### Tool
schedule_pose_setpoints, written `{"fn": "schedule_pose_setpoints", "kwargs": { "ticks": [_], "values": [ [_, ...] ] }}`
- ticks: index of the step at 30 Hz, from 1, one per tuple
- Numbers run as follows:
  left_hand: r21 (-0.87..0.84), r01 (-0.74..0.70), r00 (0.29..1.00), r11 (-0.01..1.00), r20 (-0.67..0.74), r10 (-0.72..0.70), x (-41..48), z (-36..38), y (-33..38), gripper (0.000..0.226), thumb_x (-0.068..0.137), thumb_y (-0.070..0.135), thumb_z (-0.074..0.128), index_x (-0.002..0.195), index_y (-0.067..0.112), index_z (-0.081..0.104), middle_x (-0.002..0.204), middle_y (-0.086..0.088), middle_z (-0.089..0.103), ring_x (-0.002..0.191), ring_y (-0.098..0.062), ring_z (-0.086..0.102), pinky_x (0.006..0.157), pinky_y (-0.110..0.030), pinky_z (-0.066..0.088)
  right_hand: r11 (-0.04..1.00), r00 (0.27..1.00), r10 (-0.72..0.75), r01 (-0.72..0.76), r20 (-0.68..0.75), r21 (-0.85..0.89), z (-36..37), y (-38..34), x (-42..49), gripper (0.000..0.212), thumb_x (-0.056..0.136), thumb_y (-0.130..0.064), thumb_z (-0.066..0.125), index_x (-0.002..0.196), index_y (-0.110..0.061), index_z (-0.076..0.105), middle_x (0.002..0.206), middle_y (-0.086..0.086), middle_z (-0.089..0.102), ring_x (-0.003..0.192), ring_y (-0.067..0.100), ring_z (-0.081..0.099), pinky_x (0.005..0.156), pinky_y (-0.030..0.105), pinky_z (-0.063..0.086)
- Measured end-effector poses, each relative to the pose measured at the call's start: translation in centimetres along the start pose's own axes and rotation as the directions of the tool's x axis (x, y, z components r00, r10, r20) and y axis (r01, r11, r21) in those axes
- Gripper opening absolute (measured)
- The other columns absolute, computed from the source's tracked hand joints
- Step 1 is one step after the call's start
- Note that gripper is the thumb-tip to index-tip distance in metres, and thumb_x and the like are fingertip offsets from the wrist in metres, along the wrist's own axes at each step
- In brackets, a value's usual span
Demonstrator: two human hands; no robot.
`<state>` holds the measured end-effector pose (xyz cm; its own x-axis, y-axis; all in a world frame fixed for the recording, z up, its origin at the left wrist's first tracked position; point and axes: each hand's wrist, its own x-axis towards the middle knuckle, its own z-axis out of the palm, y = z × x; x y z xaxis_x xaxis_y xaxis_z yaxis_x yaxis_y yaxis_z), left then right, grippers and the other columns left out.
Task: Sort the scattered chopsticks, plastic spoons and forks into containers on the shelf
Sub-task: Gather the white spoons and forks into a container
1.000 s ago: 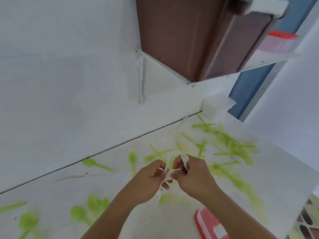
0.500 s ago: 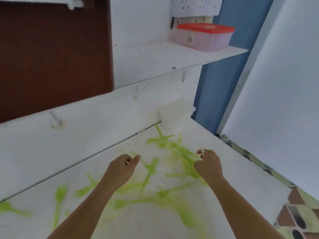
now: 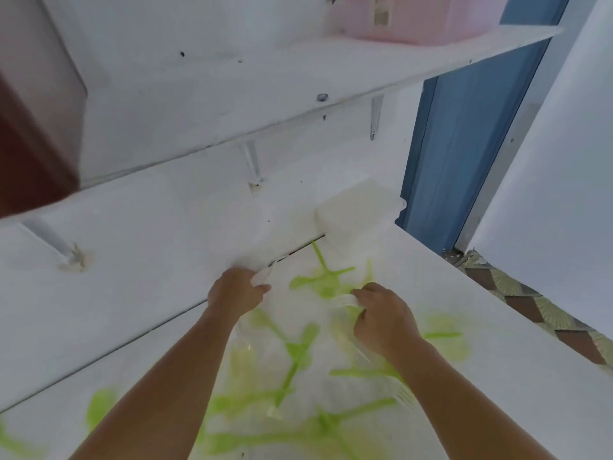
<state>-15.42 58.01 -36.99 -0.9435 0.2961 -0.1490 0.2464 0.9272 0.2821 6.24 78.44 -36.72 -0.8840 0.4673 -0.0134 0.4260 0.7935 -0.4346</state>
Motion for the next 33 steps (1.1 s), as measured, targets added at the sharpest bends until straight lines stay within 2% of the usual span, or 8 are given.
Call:
{"fn": "schedule_pose_setpoints", "kwargs": {
  "ticks": [6,11,19,22,25,27,30,33],
  "values": [
    [-0.021,-0.101,0.993,0.995,-0.066,0.100,-0.1,2.5,0.8,0.018,0.093,0.037,0.068,0.104,0.027,0.076,0.109,0.001,0.065,0.106,-0.033,0.066,0.084,-0.037,0.054,0.999,0.997,0.000,0.003,0.072,-0.035,3.0,-2.5,1.4,0.029,0.082,-0.014,0.057,0.107,-0.021,0.070,0.106,-0.003,0.062,0.107,0.026,0.064,0.079,0.027,0.047],
    [-0.088,-0.092,0.996,0.992,-0.026,0.090,-0.6,2.3,0.2,0.008,0.091,0.028,0.064,0.098,0.027,0.065,0.107,0.000,0.066,0.101,-0.032,0.065,0.077,-0.034,0.050,0.999,1.000,0.003,-0.001,0.027,-0.053,3.0,-1.6,0.6,0.015,0.087,-0.011,0.059,0.096,-0.016,0.069,0.102,0.001,0.060,0.100,0.030,0.065,0.071,0.031,0.042],
    [-0.199,-0.071,0.984,0.977,-0.173,0.037,-2.9,-1.5,-2.9,0.017,0.091,0.019,0.057,0.075,0.017,0.053,0.074,0.001,0.059,0.074,-0.031,0.057,0.062,-0.033,0.044,0.976,0.988,0.149,-0.141,-0.036,0.166,1.8,0.3,-0.4,0.023,0.080,-0.001,0.051,0.088,-0.021,0.060,0.077,-0.001,0.060,0.074,0.030,0.059,0.062,0.031,0.045],
    [-0.388,-0.032,0.999,0.921,-0.043,0.017,-5.1,-3.3,-4.1,0.017,0.095,0.018,0.057,0.080,0.020,0.065,0.081,0.001,0.066,0.074,-0.023,0.060,0.060,-0.030,0.043,0.926,0.978,0.208,-0.194,-0.007,0.325,1.1,-0.1,-0.8,0.023,0.087,-0.006,0.057,0.098,-0.024,0.067,0.079,-0.003,0.066,0.073,0.021,0.063,0.065,0.029,0.047],
    [-0.578,0.063,0.996,0.814,0.083,-0.019,-7.8,-4.7,-5.4,0.020,0.102,0.014,0.053,0.087,0.014,0.065,0.069,0.003,0.063,0.062,-0.019,0.055,0.066,-0.032,0.046,0.785,0.941,0.327,-0.319,0.083,0.531,-0.3,-0.7,-1.2,0.006,0.089,-0.016,0.071,0.084,-0.015,0.073,0.074,-0.001,0.070,0.071,0.015,0.062,0.066,0.027,0.045],
    [-0.701,0.112,0.990,0.705,0.137,-0.021,-10.3,-5.6,-6.3,0.017,0.107,0.009,0.047,0.097,0.005,0.061,0.066,-0.002,0.065,0.056,-0.022,0.056,0.072,-0.041,0.051,0.607,0.927,0.331,-0.351,0.175,0.713,-1.4,-1.1,-2.0,0.014,0.092,-0.011,0.069,0.079,-0.007,0.066,0.064,0.006,0.066,0.059,0.019,0.054,0.056,0.027,0.040],
    [-0.802,0.191,0.967,0.567,0.252,0.031,-15.7,-7.8,-7.4,0.014,0.109,0.007,0.046,0.114,0.006,0.059,0.098,-0.008,0.078,0.059,-0.024,0.056,0.063,-0.041,0.058,0.268,0.928,0.198,-0.360,0.315,0.894,-3.1,-1.9,-4.3,0.002,0.098,-0.001,0.059,0.098,-0.003,0.059,0.070,0.020,0.065,0.054,0.026,0.052,0.049,0.030,0.034],
    [-0.860,0.200,0.947,0.470,0.293,0.132,-21.1,-10.3,-9.5,0.020,0.107,0.009,0.053,0.125,0.009,0.062,0.112,-0.011,0.075,0.063,-0.026,0.054,0.056,-0.034,0.046,0.171,0.919,0.070,-0.394,0.388,0.903,-4.2,-3.3,-6.9,0.018,0.096,0.008,0.053,0.110,-0.001,0.059,0.084,0.027,0.067,0.051,0.028,0.051,0.050,0.032,0.032]
  ]
}}
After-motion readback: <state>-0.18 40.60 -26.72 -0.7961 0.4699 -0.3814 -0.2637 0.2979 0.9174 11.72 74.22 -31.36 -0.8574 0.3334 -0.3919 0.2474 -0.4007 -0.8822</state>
